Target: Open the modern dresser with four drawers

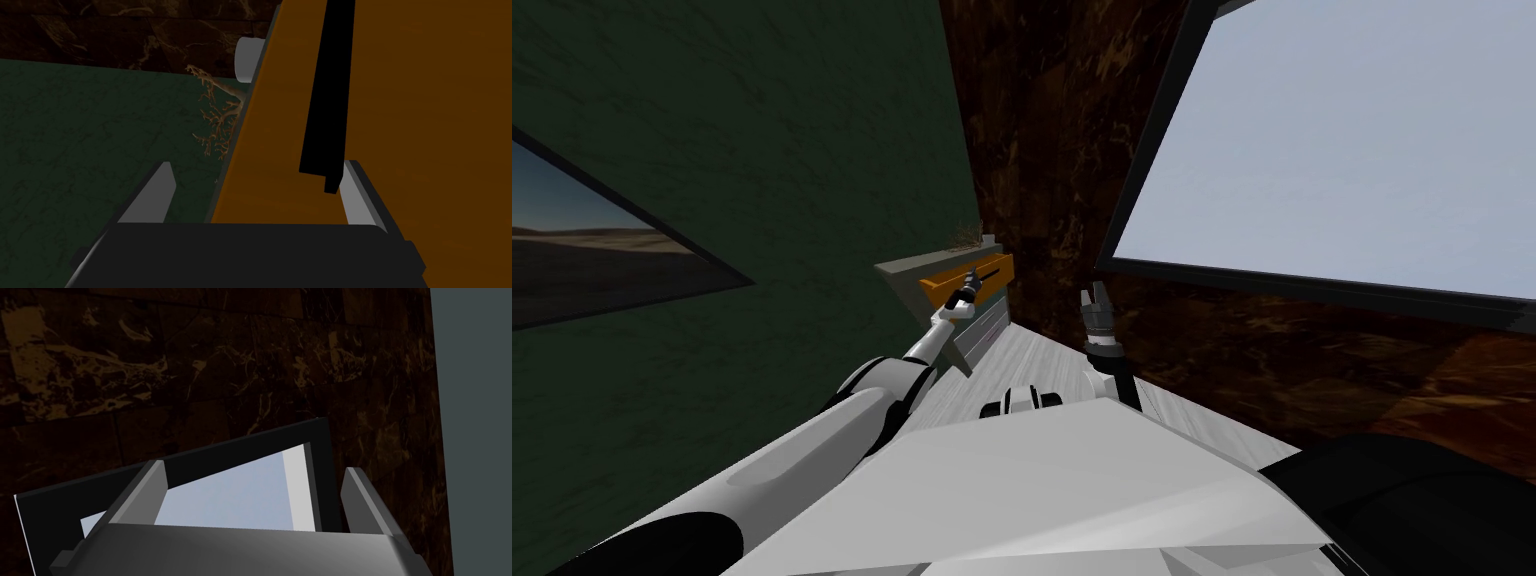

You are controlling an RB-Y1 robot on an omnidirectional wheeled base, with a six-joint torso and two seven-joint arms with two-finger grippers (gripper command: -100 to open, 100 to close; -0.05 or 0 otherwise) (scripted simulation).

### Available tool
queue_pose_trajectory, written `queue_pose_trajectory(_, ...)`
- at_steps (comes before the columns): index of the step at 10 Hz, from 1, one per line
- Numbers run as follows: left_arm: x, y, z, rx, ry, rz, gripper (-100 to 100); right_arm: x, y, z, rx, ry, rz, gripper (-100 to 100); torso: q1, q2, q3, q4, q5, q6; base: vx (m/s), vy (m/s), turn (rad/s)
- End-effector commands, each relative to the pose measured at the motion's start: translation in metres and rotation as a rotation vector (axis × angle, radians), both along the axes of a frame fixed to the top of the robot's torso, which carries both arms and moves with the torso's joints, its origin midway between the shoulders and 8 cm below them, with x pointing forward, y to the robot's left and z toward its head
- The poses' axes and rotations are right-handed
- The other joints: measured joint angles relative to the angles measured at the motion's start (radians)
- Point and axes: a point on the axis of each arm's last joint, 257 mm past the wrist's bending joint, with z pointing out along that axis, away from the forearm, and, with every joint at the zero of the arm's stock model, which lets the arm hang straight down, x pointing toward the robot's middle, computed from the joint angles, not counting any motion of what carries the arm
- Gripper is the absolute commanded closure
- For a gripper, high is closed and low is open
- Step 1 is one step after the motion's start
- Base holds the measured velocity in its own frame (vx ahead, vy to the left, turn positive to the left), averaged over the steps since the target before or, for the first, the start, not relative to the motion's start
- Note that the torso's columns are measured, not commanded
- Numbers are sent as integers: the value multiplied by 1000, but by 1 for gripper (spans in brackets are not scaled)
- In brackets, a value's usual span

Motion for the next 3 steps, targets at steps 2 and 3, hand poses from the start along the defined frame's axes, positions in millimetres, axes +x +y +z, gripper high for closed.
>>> queue_pose_trajectory(2,0,0,-3,0,5,0,0,0,0,0,0,0,0,0,1,-1,-1,-1,0,0,0,0,0)
queue_pose_trajectory(3,0,0,-3,1,7,0,0,0,0,0,0,0,0,0,1,-2,-1,-2,0,0,0,0,0)
